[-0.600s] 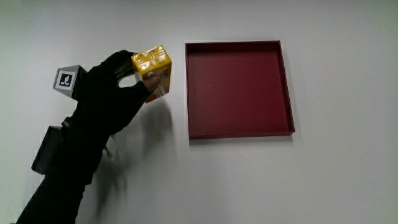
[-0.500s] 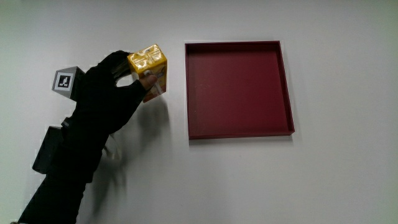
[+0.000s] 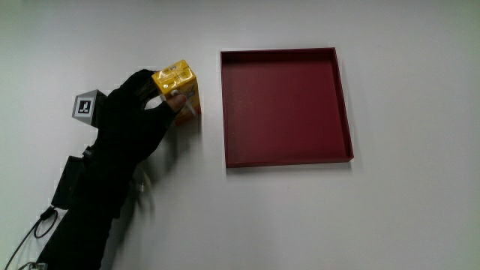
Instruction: Place ice redtea
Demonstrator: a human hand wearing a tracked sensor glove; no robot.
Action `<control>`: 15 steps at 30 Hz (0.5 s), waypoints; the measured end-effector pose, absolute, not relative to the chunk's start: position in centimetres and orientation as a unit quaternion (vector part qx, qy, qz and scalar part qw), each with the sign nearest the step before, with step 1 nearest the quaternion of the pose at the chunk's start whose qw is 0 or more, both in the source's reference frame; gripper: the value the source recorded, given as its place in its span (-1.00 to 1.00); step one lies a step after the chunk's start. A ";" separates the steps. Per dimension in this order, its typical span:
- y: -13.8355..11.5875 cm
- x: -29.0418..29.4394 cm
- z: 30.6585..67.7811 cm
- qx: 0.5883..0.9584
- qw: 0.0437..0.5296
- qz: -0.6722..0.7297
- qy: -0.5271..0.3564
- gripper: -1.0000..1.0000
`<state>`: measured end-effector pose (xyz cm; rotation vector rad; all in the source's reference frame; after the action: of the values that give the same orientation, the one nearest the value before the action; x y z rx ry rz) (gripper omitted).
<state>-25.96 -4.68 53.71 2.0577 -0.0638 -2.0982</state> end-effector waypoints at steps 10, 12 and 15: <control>-5.0 -26.1 54.1 0.689 0.109 -0.716 -0.012 -0.27; -5.0 -26.2 54.2 0.693 0.111 -0.712 -0.012 -0.33; -4.9 -26.1 53.9 0.690 0.111 -0.715 -0.014 -0.43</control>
<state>-26.06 -4.87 53.93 2.0255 -0.0398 -2.1004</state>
